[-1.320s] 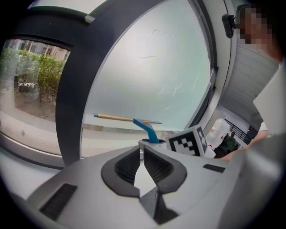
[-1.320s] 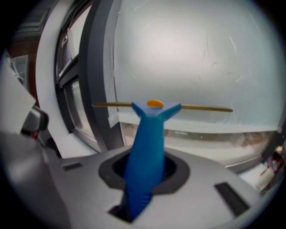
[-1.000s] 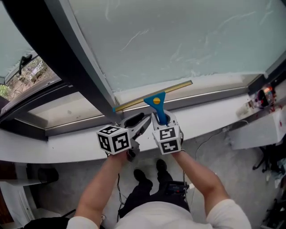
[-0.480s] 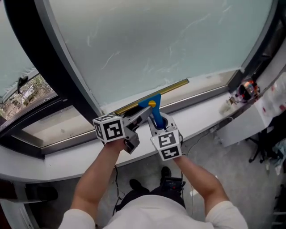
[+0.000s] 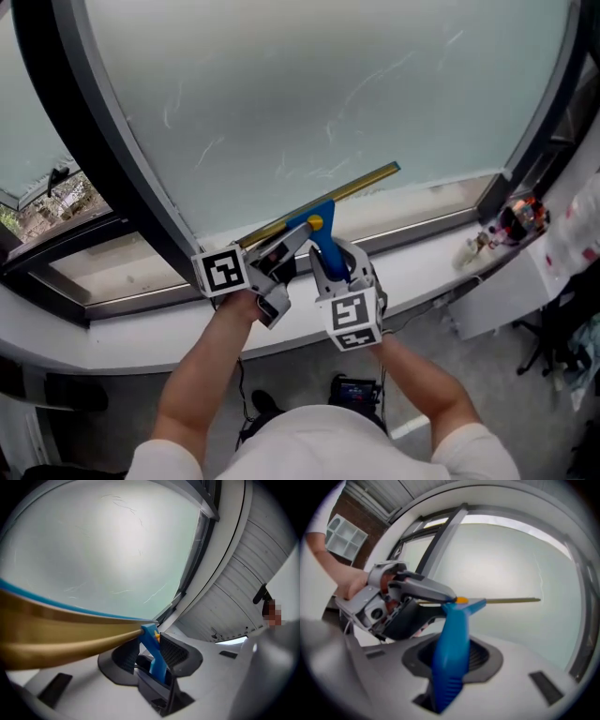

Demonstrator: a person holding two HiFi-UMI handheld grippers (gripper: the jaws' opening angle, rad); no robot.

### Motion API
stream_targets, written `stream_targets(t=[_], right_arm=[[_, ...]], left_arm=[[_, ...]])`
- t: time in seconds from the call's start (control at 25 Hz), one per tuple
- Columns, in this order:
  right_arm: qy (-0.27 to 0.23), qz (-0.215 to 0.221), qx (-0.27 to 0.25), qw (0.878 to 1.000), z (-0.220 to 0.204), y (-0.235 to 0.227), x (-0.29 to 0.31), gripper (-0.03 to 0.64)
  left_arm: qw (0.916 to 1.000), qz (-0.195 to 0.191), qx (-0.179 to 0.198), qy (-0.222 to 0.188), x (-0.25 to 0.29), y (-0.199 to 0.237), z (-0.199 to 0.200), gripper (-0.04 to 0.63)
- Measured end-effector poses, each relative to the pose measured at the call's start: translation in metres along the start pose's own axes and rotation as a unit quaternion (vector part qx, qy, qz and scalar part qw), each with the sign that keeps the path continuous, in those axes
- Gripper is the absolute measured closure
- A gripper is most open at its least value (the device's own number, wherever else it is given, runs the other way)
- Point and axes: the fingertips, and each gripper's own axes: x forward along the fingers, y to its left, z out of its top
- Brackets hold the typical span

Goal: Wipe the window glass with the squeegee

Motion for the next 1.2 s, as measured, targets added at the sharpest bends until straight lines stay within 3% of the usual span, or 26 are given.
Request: stream_targets(t=[0.2,0.36,0.64,0.76,0.88,1.04,1.2], right_arm=[[-0.073,-0.004,-0.034,0.997,0.014,-0.054,-0.027,0.479],[-0.088,0.014,-0.035,0.995,0.014,-0.081,-0.036,0.479],[-0.126,0.016,-0.062,0.99,0.031,-0.089,-0.046,0.469],[-0.122,0.019,-0.048,0.991,0.038,-0.081,-0.038,0.469],[-0.115,0.016,-0.035,0.993,0.048,-0.071,-0.031,0.468],[-0.111,0.027,-0.002,0.993,0.062,-0.059,-0.027,0.468],[-0.109,0.001,0.032,0.994,0.072,-0.067,-0.028,0.468]], left_arm=[[0.9986,-0.009,-0.044,-0.029,0.047,-0.017,-0.008,0.442],[0.998,-0.014,-0.049,-0.039,0.074,-0.028,-0.012,0.442],[0.9972,-0.003,-0.064,-0.038,0.082,-0.032,-0.007,0.442],[0.9968,0.003,-0.069,-0.04,0.072,-0.028,0.003,0.442],[0.998,-0.005,-0.047,-0.042,0.062,-0.032,0.015,0.439],[0.9987,0.022,0.023,-0.039,0.041,-0.031,0.022,0.405],[0.9966,0.032,0.068,-0.034,0.016,-0.025,0.024,0.402]])
